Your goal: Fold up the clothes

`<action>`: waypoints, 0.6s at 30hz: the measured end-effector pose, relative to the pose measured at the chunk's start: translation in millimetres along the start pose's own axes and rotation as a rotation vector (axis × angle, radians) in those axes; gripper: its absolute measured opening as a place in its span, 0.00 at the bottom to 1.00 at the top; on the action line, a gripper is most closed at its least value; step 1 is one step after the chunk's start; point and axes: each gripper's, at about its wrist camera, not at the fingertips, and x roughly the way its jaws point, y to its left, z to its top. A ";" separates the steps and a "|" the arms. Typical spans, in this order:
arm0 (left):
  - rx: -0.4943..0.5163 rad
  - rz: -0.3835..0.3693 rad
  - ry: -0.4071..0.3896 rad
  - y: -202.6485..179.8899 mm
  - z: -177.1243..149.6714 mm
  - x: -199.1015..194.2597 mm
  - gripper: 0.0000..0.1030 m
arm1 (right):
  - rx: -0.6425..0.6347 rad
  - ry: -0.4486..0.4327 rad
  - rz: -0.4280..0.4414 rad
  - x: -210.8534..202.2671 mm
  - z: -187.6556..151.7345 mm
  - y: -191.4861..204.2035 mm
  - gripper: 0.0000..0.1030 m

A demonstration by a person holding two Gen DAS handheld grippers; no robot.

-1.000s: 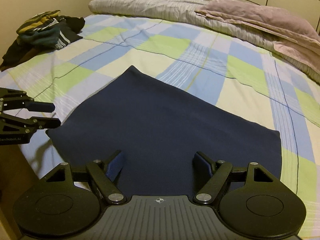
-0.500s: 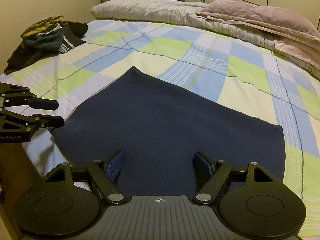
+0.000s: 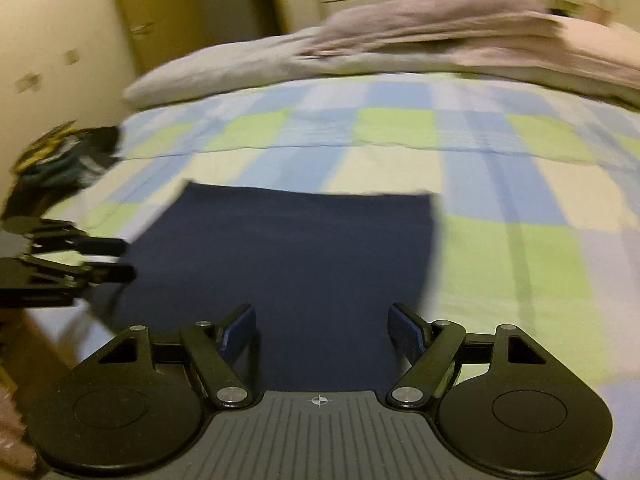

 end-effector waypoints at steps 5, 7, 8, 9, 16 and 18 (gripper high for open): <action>0.120 -0.065 0.011 -35.5 26.9 23.9 0.33 | 0.096 -0.031 0.050 -15.2 -22.3 -23.9 0.74; 0.145 -0.095 0.011 -45.6 38.5 28.7 0.33 | 0.142 -0.086 0.055 -26.8 -28.5 -31.1 0.74; 0.152 -0.117 0.013 -50.7 43.7 30.9 0.33 | 0.182 -0.110 0.077 -31.6 -33.7 -36.1 0.74; 0.158 -0.140 0.015 -55.8 48.9 33.0 0.33 | 0.221 -0.134 0.099 -36.5 -38.9 -41.0 0.74; 0.329 -0.188 0.078 -96.1 43.9 53.0 0.33 | 0.343 -0.171 0.312 -37.7 -77.9 -50.3 0.58; 0.312 -0.201 0.091 -91.8 53.2 54.0 0.34 | 0.356 -0.173 0.358 -35.5 -81.8 -52.8 0.58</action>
